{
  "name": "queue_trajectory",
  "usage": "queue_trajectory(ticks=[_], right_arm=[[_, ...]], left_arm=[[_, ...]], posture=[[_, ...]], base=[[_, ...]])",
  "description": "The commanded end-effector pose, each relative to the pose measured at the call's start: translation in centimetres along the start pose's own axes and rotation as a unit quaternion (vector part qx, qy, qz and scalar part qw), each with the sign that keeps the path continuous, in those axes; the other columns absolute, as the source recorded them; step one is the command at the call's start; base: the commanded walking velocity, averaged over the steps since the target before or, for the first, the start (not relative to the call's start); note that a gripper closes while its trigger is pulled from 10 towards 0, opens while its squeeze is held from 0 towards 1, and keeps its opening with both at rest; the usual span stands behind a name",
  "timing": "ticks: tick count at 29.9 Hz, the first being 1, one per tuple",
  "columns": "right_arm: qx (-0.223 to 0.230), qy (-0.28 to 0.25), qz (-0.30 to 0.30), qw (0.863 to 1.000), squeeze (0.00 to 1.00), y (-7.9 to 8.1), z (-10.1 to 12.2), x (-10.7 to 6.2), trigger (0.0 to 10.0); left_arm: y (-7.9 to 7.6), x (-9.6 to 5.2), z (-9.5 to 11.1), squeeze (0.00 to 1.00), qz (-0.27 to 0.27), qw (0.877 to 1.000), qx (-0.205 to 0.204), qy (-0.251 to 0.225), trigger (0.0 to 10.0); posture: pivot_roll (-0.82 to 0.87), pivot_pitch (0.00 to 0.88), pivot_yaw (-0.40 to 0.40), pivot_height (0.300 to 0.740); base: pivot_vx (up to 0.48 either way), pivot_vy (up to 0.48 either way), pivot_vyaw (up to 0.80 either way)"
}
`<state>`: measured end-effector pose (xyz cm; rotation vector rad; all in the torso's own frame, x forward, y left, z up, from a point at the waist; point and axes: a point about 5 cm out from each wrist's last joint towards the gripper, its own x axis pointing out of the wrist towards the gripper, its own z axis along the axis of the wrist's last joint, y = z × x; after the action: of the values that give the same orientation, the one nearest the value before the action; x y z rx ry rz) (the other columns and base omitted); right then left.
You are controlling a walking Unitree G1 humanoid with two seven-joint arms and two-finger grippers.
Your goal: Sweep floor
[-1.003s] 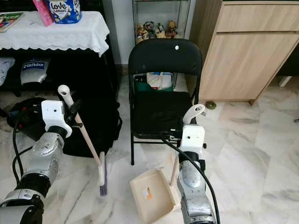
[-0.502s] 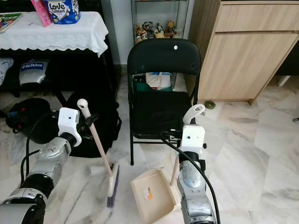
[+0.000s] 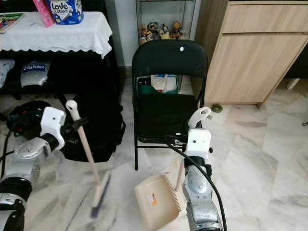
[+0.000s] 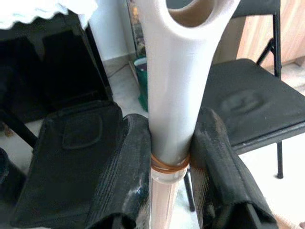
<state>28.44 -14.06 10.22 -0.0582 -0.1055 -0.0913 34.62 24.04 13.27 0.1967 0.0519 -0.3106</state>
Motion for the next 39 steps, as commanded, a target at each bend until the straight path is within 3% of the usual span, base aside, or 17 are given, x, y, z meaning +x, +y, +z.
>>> queue_trajectory(ticks=[1, 5, 11, 16, 20, 28, 39], right_arm=[[0.005, -0.018, 0.006, 1.0, 0.0, 0.3, 0.8, 0.3, 10.0], [0.004, -0.018, 0.006, 1.0, 0.0, 0.2, 0.8, 0.4, 10.0], [0.006, -0.02, 0.009, 1.0, 0.0, 0.4, 0.9, 0.5, 10.0], [0.006, -0.021, 0.007, 1.0, 0.0, 0.3, 0.9, 0.5, 10.0], [0.006, -0.022, 0.006, 1.0, 0.0, 0.3, 0.8, 0.5, 10.0], [0.006, -0.031, -0.008, 0.999, 0.0, -0.3, 1.1, 0.5, 10.0], [0.008, -0.029, -0.014, 0.999, 0.0, -0.4, 1.0, 0.5, 10.0]], left_arm=[[0.8, -0.5, 1.5, 0.0, -0.012, 1.0, 0.007, -0.02, 10.0], [1.7, -0.8, 3.5, 0.0, -0.031, 0.998, 0.011, -0.045, 10.0], [2.5, -0.7, 5.8, 0.0, -0.009, 0.996, -0.005, -0.094, 10.0], [3.5, -0.6, 6.8, 0.0, 0.077, 0.989, 0.014, -0.127, 10.0], [2.5, -0.5, 6.2, 0.0, 0.106, 0.985, 0.005, -0.138, 10.0], [-0.7, -0.9, 3.0, 0.0, 0.154, 0.978, -0.032, -0.14, 10.0], [-2.1, -0.9, 2.8, 0.0, 0.168, 0.973, -0.045, -0.154, 10.0]], posture=[[-0.07, 0.084, 0.005, 0.74], [-0.07, 0.082, 0.004, 0.74], [-0.07, 0.076, 0.004, 0.74], [-0.07, 0.074, 0.004, 0.74], [-0.07, 0.069, 0.007, 0.74], [-0.08, 0.069, 0.011, 0.74], [-0.07, 0.075, 0.01, 0.74]], base=[[0.0, 0.0, 0.0], [0.0, 0.0, 0.0], [0.0, 0.0, 0.0], [0.0, 0.0, 0.0], [0.0, 0.0, 0.0], [0.0, 0.0, 0.0], [0.0, 0.022, 0.0]])
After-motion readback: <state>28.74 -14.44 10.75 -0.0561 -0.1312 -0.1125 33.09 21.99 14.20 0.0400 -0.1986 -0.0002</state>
